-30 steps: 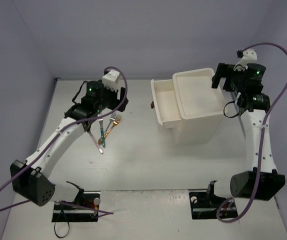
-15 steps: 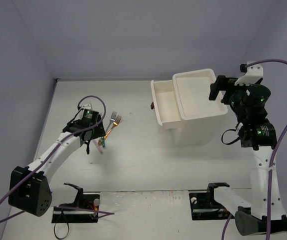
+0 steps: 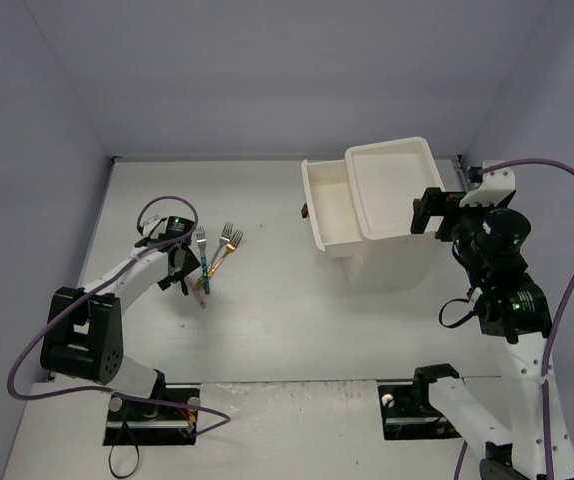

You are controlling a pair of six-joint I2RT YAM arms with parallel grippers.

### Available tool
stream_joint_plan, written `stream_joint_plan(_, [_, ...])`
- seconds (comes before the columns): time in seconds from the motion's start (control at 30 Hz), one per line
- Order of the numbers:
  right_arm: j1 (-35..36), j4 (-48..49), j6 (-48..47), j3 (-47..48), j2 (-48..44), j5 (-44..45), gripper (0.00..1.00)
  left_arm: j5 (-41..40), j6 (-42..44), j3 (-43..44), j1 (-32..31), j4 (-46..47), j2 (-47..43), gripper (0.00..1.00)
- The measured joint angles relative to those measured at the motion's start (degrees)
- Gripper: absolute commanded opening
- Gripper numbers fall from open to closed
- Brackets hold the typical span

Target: Sort the eating utensils into containers

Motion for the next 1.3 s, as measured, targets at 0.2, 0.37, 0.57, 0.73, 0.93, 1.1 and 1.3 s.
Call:
stream_joint_plan(0.2, [1.3, 0.0, -0.3, -1.7, -1.9, 0.4, 1.00, 1.1, -1.6, 0.1, 0.8, 1.8, 4.8, 0.47])
stream_joint_plan(0.37, [1.9, 0.0, -0.3, -2.4, -2.9, 0.7, 1.00, 1.9, -2.9, 0.8, 0.8, 2.9, 8.4, 0.16])
stream_joint_plan(0.57, [2.5, -0.1, -1.6, -3.0, -3.5, 1.5, 1.00, 2.8, -3.5, 1.4, 0.8, 2.8, 8.7, 0.00])
stream_joint_plan(0.73, [2.5, -0.1, -2.0, -3.1, -3.8, 2.0, 1.00, 4.1, -2.3, 1.6, 0.8, 0.2, 2.9, 0.00])
stream_joint_plan(0.93, [2.5, -0.1, -2.5, -3.2, -3.8, 2.2, 1.00, 8.8, -0.7, 12.5, -0.8, -1.1, -7.1, 0.00])
stream_joint_plan(1.1, [2.6, -0.1, -2.9, -3.2, -3.1, 2.7, 1.00, 14.0, -0.3, 26.2, -9.2, 4.0, -5.6, 0.00])
stream_joint_plan(1.3, [2.9, -0.1, -3.1, -3.3, -2.4, 3.0, 1.00, 20.1, -1.7, 39.7, -18.9, 10.5, 6.4, 0.00])
